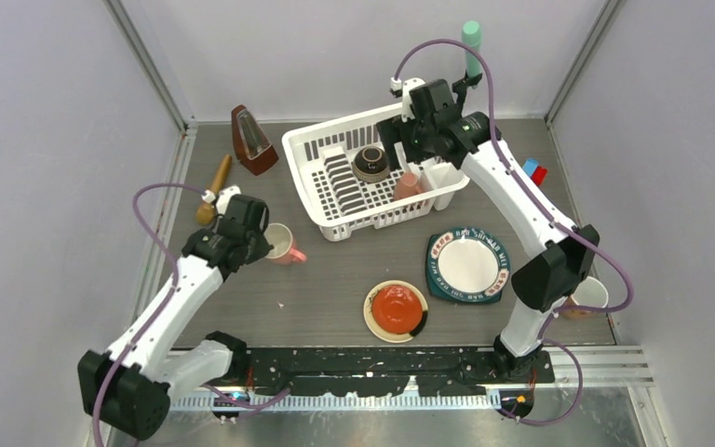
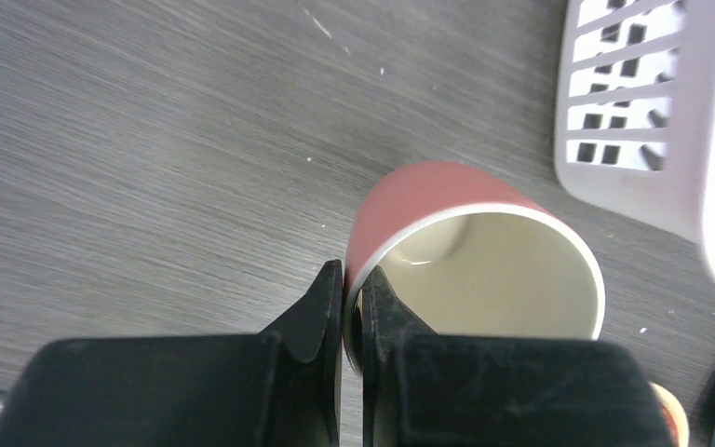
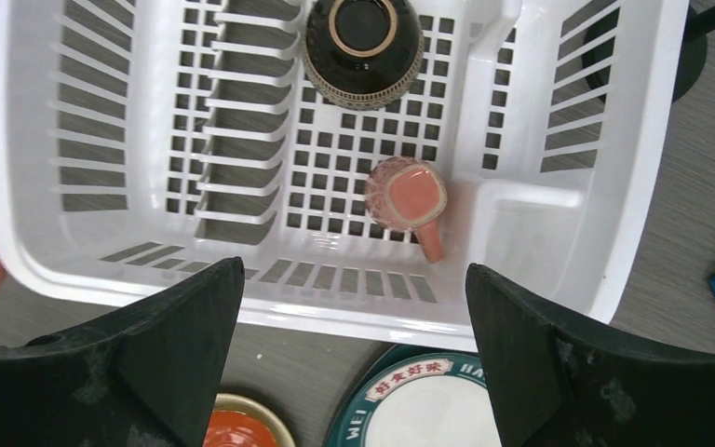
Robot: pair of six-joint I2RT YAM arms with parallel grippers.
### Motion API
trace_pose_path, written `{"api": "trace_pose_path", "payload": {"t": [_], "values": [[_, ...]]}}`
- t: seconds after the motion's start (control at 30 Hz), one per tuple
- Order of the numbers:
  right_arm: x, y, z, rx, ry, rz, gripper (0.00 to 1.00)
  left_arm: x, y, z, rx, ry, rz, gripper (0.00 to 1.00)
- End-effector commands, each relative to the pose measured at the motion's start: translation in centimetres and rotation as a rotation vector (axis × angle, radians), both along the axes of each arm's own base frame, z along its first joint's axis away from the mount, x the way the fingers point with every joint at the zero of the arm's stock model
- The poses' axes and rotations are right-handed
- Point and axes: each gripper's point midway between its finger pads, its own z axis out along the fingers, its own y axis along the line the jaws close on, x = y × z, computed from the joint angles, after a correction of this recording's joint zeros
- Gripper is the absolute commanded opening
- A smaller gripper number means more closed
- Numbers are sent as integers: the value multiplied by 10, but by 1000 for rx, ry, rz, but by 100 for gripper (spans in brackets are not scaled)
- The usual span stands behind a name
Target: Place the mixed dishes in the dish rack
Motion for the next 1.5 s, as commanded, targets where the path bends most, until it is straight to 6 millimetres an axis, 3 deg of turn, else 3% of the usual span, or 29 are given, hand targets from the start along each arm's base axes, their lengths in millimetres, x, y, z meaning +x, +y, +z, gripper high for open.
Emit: {"api": "trace_pose_path", "payload": {"t": [0.0,0.27,0.57,0.7,0.9,1.13,1.23,1.27,1.3,1.47], "values": [[-16,18,34,187,-40,16,96,5,21,72,25,-214,57,0],[-43,31,59,342,-5,51,95,5,26,156,13,-443,15,0],[-72,44,71,481,42,119,94,11,29,214,-1,-576,26,0],[-86,58,76,570,104,167,94,19,7,254,-100,-730,-61,0],[-106,84,90,803,201,217,93,33,-44,301,-326,-984,-247,0],[-124,100,94,955,330,268,93,57,-76,322,-447,-1159,-349,0],[-134,110,118,1099,380,337,92,60,-89,327,-496,-1259,-414,0],[-136,112,117,1124,398,343,92,60,-92,329,-511,-1286,-430,0],[-136,114,132,1187,391,367,92,61,-95,331,-525,-1305,-443,0],[-140,121,147,1321,513,391,92,60,-105,340,-571,-1402,-501,0]]}}
